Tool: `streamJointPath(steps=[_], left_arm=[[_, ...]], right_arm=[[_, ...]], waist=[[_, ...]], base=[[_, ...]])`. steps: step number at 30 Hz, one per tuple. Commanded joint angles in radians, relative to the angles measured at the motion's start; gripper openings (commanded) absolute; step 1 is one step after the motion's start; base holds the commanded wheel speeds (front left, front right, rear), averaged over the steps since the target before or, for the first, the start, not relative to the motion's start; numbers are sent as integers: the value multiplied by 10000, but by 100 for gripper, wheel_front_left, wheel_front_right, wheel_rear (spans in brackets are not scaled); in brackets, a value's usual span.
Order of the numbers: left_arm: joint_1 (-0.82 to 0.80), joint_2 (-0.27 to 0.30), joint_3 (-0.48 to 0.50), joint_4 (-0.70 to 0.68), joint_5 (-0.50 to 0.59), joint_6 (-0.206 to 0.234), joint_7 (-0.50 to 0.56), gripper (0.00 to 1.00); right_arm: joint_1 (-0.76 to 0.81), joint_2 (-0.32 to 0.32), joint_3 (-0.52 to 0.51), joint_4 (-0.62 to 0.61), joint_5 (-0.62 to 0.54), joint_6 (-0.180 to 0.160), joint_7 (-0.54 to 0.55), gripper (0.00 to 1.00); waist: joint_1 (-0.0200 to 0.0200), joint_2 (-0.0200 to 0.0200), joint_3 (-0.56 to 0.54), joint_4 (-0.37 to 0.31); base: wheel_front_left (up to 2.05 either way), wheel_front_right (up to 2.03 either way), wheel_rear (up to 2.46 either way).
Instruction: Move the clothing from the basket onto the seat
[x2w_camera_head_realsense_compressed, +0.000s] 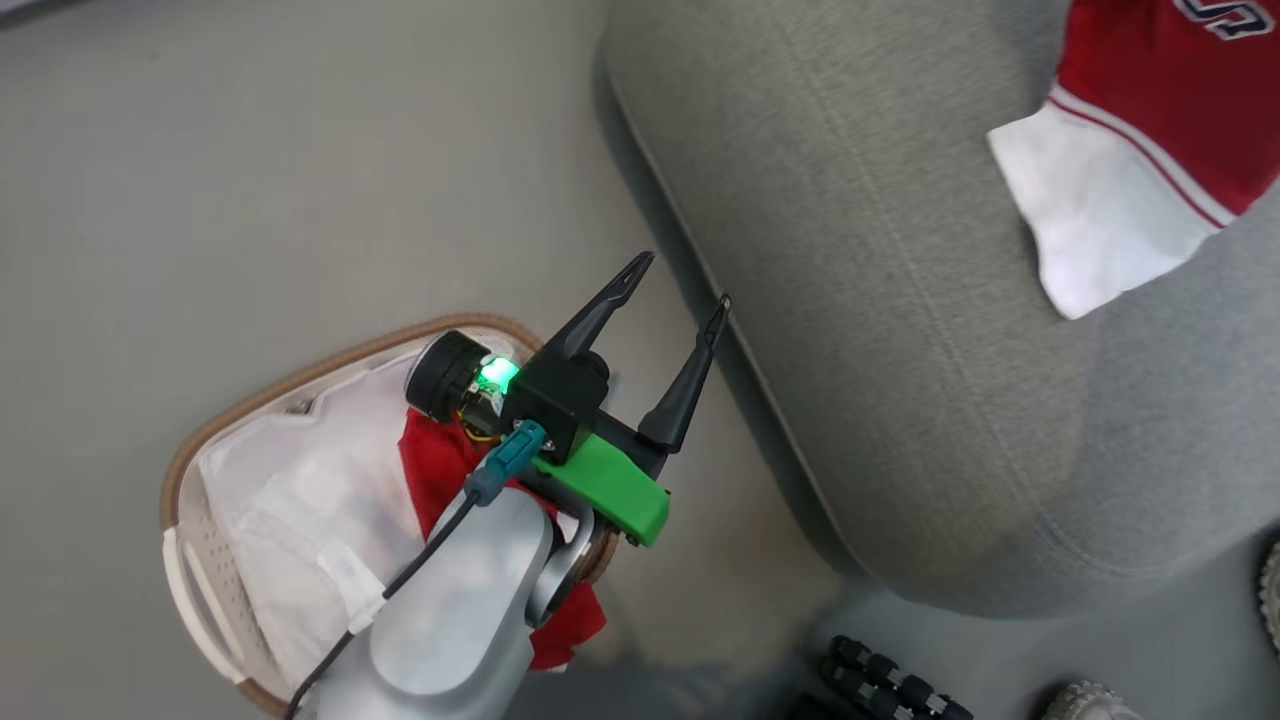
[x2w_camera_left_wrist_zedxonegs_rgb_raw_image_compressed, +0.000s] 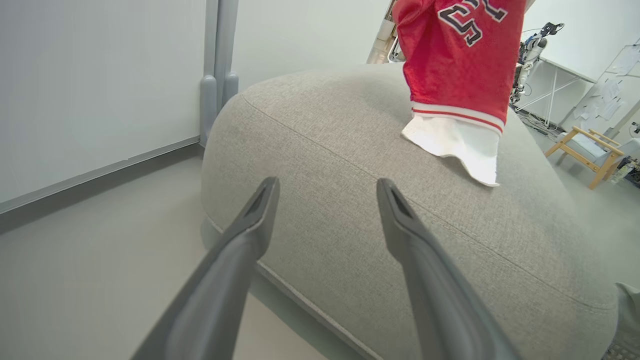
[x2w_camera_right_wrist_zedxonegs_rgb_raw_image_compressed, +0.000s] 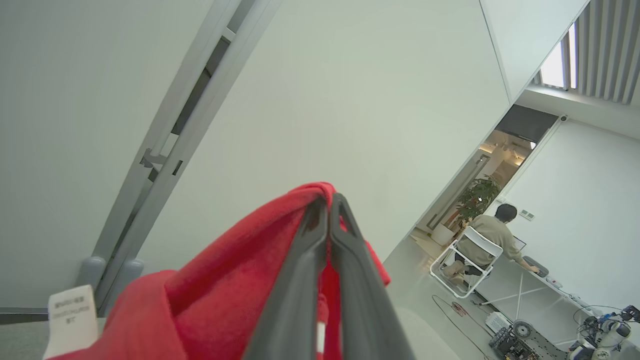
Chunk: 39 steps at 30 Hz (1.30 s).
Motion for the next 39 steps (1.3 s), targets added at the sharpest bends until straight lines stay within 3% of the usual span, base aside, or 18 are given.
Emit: streamJointPath(steps=[1, 8, 17, 18, 19, 20, 21, 27, 39], left_arm=[[-256, 96, -35, -18, 83, -31, 7, 100], [-230, 124, -129, 57, -44, -30, 8, 100], [235, 27, -188, 31, -227, -31, 9, 100], [290, 24, -183, 33, -244, -31, 7, 100], [355, 16, -176, 41, -267, -31, 9, 100], [413, 10, -168, 36, -287, -31, 7, 100], [483, 6, -175, 25, -277, -31, 7, 100], [984, -6, -41, 101, -370, -31, 9, 100], [2107, 0, 779, 139, -512, 91, 9, 100]], right_arm=[[-153, 37, -137, 25, -68, -14, -4, 0], [886, 652, -397, 672, -370, -14, -6, 0], [3516, 1266, -1244, 1340, -518, -14, -4, 0], [3704, 1318, -1327, 1378, -535, -14, -6, 11], [3968, 1387, -1407, 1407, -544, -14, -4, 38], [4164, 1456, -1431, 1428, -546, -14, -4, 90], [4383, 1541, -1472, 1416, -496, -14, -4, 100], [5298, 1867, -1456, 1181, -253, -14, -4, 100], [6039, 2201, -17, -66, 584, -14, -4, 100]], waist=[[-1, -1, 853, 853], [-1, -1, 689, 997], [-1, -1, -307, 1001], [-1, -1, -430, 989], [-1, -1, -578, 972], [-1, -1, -694, 960], [-1, -1, -842, 941], [-1, -1, -1778, 872], [-1, -1, -3246, 1360]], base=[[0, 0, 0], [0, 0, 0], [0, 0, 0], [0, 0, 0], [0, 0, 0], [0, 0, 0], [0, 0, 0], [0, 0, 0], [0, 0, 0]])
